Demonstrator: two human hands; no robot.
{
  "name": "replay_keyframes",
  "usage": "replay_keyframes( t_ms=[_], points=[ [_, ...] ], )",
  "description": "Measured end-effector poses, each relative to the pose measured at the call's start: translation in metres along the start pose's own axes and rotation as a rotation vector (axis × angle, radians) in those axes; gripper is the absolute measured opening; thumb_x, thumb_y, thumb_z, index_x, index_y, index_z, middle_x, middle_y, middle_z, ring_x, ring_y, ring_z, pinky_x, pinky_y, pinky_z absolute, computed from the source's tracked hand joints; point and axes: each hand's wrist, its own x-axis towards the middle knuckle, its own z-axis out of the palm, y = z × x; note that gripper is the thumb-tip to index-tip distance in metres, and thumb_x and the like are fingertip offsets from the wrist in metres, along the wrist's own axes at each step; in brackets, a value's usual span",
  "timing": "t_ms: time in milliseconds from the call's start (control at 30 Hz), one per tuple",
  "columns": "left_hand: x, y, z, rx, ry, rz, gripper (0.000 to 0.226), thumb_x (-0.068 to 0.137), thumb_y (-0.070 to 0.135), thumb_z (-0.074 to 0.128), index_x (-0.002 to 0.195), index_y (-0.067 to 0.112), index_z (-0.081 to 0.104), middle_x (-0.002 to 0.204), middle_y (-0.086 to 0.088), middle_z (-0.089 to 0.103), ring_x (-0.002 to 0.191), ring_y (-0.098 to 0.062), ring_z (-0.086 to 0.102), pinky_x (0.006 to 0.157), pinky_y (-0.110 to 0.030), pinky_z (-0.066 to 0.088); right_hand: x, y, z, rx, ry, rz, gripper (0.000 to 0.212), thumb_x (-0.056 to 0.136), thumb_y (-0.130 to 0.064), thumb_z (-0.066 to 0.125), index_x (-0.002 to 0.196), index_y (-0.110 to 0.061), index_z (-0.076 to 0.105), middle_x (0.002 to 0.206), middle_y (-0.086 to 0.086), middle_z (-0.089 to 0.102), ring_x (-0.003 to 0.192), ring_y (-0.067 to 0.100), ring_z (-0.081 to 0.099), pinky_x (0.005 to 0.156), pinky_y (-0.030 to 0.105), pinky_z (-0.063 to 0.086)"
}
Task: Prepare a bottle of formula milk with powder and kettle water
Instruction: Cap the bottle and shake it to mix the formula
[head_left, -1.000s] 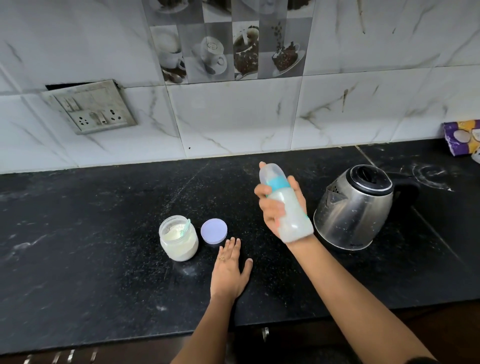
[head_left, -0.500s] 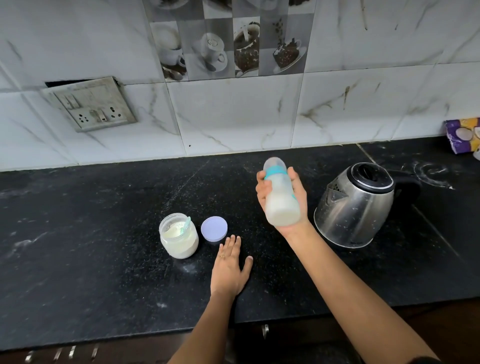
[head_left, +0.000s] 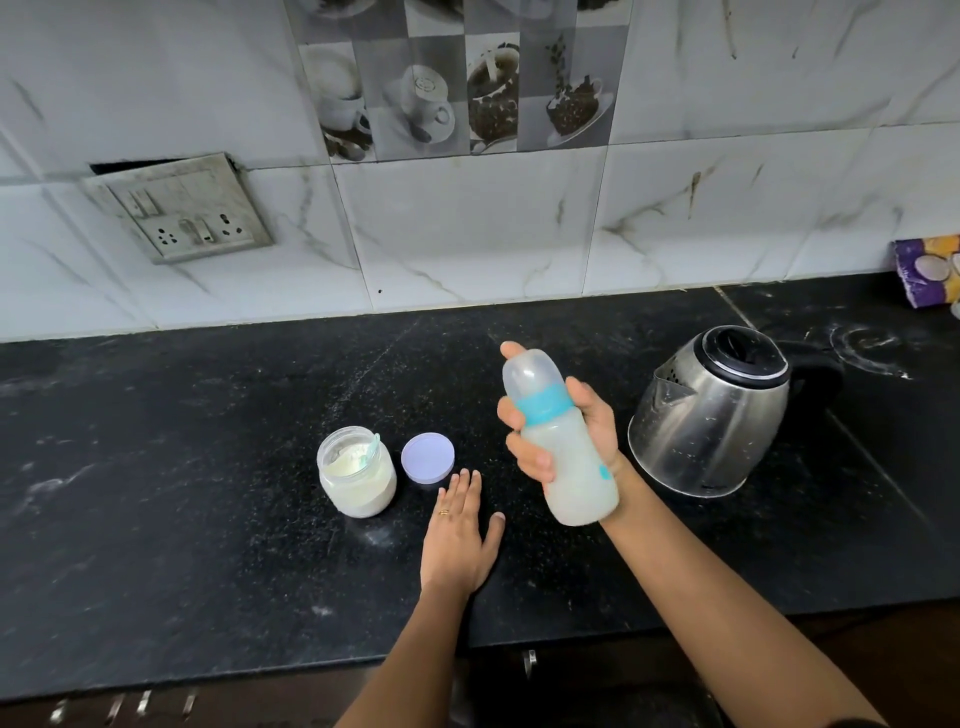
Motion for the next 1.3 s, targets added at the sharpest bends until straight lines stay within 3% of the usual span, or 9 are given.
replay_keyframes(
  t_ms=[67, 167, 333, 467, 667, 833, 967, 1100, 1300],
  points=[
    [0.0, 0.0, 0.0, 0.02, -0.009, 0.007, 0.065, 0.101, 0.045, 0.029, 0.153, 0.014, 0.005, 0.161, -0.001, 0.003, 0.147, -0.01, -0.005, 0.114, -0.021, -0.016, 0.004, -0.001, 0.004, 0.07, 0.028, -0.015, 0.053, 0.087, -0.028, 0.062, 0.136, -0.012, 0.048, 0.101, 0.019, 0.058, 0.068, 0.027, 0.061, 0.06, 0.035, 0.055],
    [0.001, 0.0, 0.0, 0.023, -0.016, 0.004, 0.065, 0.101, 0.045, 0.028, 0.153, 0.014, 0.003, 0.161, -0.002, 0.002, 0.147, -0.01, -0.006, 0.114, -0.021, -0.015, 0.011, -0.006, -0.004, 0.252, 0.28, -0.072, 0.051, 0.078, -0.024, 0.074, 0.118, -0.002, 0.05, 0.096, 0.019, 0.06, 0.067, 0.028, 0.064, 0.058, 0.037, 0.057],
    [0.001, -0.001, 0.002, 0.02, -0.023, 0.001, 0.066, 0.101, 0.045, 0.028, 0.153, 0.014, 0.003, 0.161, -0.002, 0.001, 0.147, -0.01, -0.006, 0.114, -0.021, -0.016, 0.002, -0.005, -0.006, 0.097, 0.073, 0.0, 0.054, 0.09, -0.027, 0.06, 0.14, -0.014, 0.044, 0.1, 0.022, 0.055, 0.067, 0.029, 0.059, 0.06, 0.036, 0.055],
    [0.001, -0.001, 0.002, 0.021, -0.02, 0.001, 0.066, 0.1, 0.046, 0.029, 0.153, 0.014, 0.005, 0.161, -0.002, 0.003, 0.147, -0.01, -0.005, 0.116, -0.022, -0.013, 0.006, -0.009, -0.006, 0.283, 0.296, -0.101, 0.062, 0.068, -0.019, 0.082, 0.119, -0.001, 0.052, 0.094, 0.02, 0.061, 0.067, 0.029, 0.064, 0.057, 0.037, 0.057],
    [0.002, -0.002, 0.003, 0.016, -0.013, 0.002, 0.066, 0.099, 0.047, 0.032, 0.153, 0.015, 0.009, 0.161, -0.001, 0.006, 0.148, -0.01, -0.002, 0.116, -0.022, -0.013, -0.001, -0.01, 0.0, 0.006, -0.021, -0.038, 0.055, 0.089, -0.03, 0.06, 0.141, -0.02, 0.044, 0.1, 0.018, 0.057, 0.064, 0.027, 0.061, 0.057, 0.033, 0.054],
    [0.001, -0.002, 0.003, 0.005, -0.019, -0.003, 0.066, 0.099, 0.046, 0.033, 0.153, 0.015, 0.01, 0.161, -0.001, 0.007, 0.148, -0.01, -0.001, 0.117, -0.023, -0.011, 0.007, -0.017, -0.006, 0.22, 0.161, -0.046, 0.056, 0.078, -0.023, 0.074, 0.126, -0.009, 0.048, 0.097, 0.019, 0.061, 0.069, 0.029, 0.064, 0.06, 0.039, 0.057],
    [0.002, -0.002, 0.003, -0.008, -0.009, -0.009, 0.066, 0.099, 0.046, 0.034, 0.153, 0.015, 0.011, 0.161, -0.001, 0.008, 0.148, -0.01, 0.0, 0.117, -0.022, -0.011, -0.002, -0.014, -0.003, -0.059, 0.087, -0.027, 0.057, 0.086, -0.032, 0.065, 0.139, -0.023, 0.047, 0.099, 0.016, 0.06, 0.067, 0.027, 0.063, 0.059, 0.036, 0.057],
    [0.001, -0.002, 0.002, -0.01, -0.011, -0.013, 0.066, 0.099, 0.047, 0.033, 0.153, 0.016, 0.01, 0.161, 0.001, 0.007, 0.148, -0.01, -0.001, 0.117, -0.022, -0.011, 0.007, -0.015, -0.004, 0.119, 0.347, -0.128, 0.076, 0.057, -0.026, 0.089, 0.118, -0.008, 0.049, 0.091, 0.01, 0.062, 0.065, 0.021, 0.064, 0.055, 0.032, 0.057],
    [0.002, -0.002, 0.002, -0.019, -0.012, -0.017, 0.066, 0.099, 0.047, 0.032, 0.153, 0.017, 0.009, 0.161, 0.001, 0.006, 0.147, -0.009, -0.002, 0.117, -0.022, -0.011, 0.004, -0.01, 0.0, 0.033, 0.421, -0.066, 0.042, 0.075, -0.034, 0.072, 0.104, -0.005, 0.062, 0.09, 0.009, 0.059, 0.064, 0.019, 0.062, 0.058, 0.031, 0.057]
  ],
)
